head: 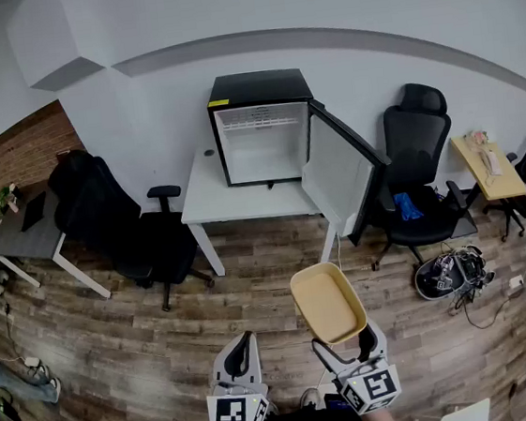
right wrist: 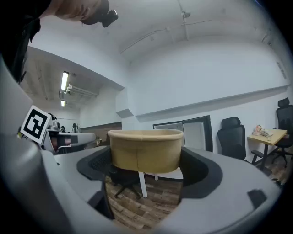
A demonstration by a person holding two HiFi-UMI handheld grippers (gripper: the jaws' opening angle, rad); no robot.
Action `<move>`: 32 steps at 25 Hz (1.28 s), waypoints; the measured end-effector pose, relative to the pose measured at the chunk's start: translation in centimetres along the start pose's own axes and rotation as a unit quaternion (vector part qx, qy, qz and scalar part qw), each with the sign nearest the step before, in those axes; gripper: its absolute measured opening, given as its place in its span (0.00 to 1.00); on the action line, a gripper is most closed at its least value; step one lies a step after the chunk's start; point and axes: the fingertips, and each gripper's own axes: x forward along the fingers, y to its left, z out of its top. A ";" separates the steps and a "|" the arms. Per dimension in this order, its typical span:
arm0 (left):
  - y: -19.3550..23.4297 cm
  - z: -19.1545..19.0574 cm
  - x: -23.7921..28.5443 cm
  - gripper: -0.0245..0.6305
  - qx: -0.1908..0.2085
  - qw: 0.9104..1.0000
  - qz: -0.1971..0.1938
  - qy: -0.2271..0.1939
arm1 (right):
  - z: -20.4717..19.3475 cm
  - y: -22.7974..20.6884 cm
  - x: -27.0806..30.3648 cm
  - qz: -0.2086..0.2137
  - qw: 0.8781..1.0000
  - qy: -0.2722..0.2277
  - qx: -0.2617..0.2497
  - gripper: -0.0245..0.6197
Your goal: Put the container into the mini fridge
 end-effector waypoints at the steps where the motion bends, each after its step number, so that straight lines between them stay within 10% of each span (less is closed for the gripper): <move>1: 0.1 0.1 0.0 0.05 0.000 1.000 0.000 -0.001 | 0.0 0.1 0.1 0.000 1.000 0.001 0.000 0.80; 32: -3.1 -1.9 6.4 0.05 -0.009 0.999 0.033 0.011 | 0.4 -6.6 3.4 0.039 0.999 0.005 0.011 0.80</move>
